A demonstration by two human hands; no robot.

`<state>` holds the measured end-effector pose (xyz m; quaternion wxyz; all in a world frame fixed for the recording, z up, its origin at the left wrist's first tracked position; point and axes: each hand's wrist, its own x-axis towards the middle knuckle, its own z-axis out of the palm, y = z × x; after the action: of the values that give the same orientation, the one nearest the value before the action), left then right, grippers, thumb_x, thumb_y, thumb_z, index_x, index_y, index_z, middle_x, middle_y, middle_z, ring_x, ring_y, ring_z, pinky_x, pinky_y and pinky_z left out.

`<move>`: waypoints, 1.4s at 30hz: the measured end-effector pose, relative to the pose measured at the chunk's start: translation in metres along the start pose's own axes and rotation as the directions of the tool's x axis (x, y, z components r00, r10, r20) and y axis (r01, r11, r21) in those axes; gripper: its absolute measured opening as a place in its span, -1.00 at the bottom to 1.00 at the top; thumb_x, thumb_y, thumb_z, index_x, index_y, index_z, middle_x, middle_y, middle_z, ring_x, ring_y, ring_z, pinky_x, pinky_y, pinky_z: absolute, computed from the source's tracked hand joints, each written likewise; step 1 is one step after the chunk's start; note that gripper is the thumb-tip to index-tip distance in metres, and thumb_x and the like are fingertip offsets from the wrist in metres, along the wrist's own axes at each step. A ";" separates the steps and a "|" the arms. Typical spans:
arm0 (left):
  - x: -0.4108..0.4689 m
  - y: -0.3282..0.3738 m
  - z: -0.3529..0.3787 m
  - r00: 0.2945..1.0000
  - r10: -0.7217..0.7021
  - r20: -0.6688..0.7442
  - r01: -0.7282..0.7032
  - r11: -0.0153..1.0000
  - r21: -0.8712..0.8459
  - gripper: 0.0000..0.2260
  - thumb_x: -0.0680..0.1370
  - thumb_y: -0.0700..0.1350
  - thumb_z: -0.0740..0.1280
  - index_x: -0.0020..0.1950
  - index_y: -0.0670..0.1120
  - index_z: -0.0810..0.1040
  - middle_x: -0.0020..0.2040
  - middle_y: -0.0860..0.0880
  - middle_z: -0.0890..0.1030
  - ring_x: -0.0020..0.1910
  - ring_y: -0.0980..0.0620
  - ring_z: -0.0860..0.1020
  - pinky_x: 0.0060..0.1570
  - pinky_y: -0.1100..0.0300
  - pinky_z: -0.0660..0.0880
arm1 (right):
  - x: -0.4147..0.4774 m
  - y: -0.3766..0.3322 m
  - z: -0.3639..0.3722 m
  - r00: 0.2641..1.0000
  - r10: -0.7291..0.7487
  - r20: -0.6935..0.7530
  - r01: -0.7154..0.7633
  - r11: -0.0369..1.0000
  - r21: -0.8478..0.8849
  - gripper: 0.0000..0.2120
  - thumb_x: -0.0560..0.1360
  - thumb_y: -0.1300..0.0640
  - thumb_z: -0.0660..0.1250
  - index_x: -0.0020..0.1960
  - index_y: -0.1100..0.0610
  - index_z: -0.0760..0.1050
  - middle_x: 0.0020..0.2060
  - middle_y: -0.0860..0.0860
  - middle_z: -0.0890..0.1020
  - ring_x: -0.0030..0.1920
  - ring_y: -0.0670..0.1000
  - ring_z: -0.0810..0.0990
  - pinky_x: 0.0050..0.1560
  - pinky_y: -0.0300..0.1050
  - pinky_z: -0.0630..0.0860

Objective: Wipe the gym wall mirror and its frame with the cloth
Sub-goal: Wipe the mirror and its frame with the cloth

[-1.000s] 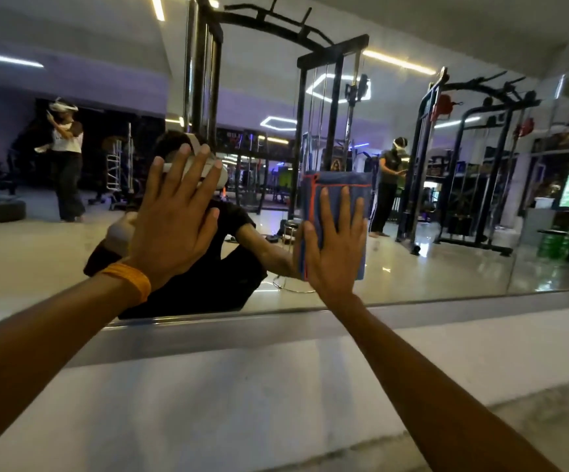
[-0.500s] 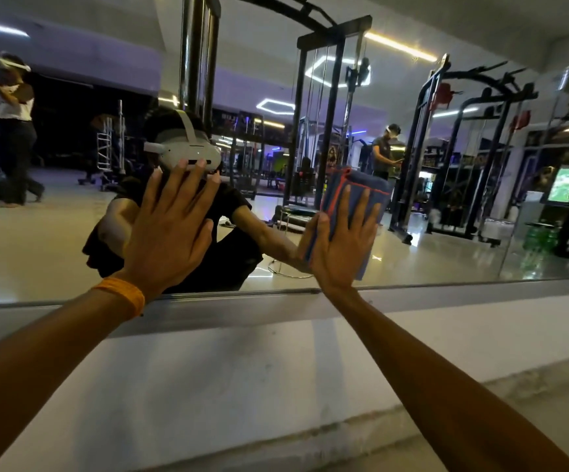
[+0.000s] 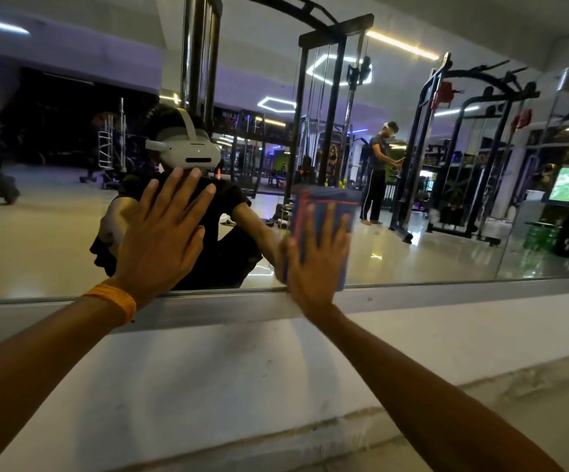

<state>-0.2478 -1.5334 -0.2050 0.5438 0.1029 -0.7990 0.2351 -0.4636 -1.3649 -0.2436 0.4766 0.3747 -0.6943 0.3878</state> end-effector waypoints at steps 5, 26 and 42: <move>-0.010 -0.005 -0.002 0.999 -0.004 0.038 0.004 1.000 0.006 -0.44 0.69 0.00 0.07 0.69 -0.11 0.11 0.70 -0.16 0.03 0.68 -0.18 -0.01 0.61 -0.26 0.03 | -0.010 0.043 -0.012 0.856 -0.495 0.146 0.503 0.864 -0.018 -0.47 0.71 -0.12 0.07 0.65 -0.02 0.14 0.65 0.13 0.14 0.66 0.22 -0.02 0.63 0.28 -0.06; -0.035 -0.034 -0.023 0.998 0.002 0.065 -0.009 0.994 0.107 -0.45 0.70 0.02 0.07 0.68 -0.12 0.15 0.69 -0.20 0.06 0.67 -0.24 0.03 0.58 -0.32 0.04 | -0.029 0.074 -0.031 0.695 -0.624 0.357 0.653 0.756 0.051 -0.50 0.75 -0.10 -0.05 0.66 -0.05 0.12 0.66 0.09 0.11 0.67 0.21 -0.09 0.63 0.26 -0.11; -0.039 -0.013 -0.016 0.997 0.002 0.082 -0.008 0.998 0.068 -0.42 0.68 0.00 0.09 0.68 -0.17 0.12 0.69 -0.21 0.06 0.67 -0.25 0.03 0.58 -0.33 0.02 | -0.024 0.043 -0.026 0.809 -0.511 0.291 0.529 0.848 0.020 -0.49 0.75 -0.10 -0.03 0.65 0.01 0.18 0.65 0.17 0.14 0.65 0.28 -0.05 0.63 0.28 -0.15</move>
<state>-0.2139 -1.5406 -0.2326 0.5062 0.1289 -0.8123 0.2593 -0.4858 -1.3204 -0.2682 0.4706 0.5871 -0.6383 0.1625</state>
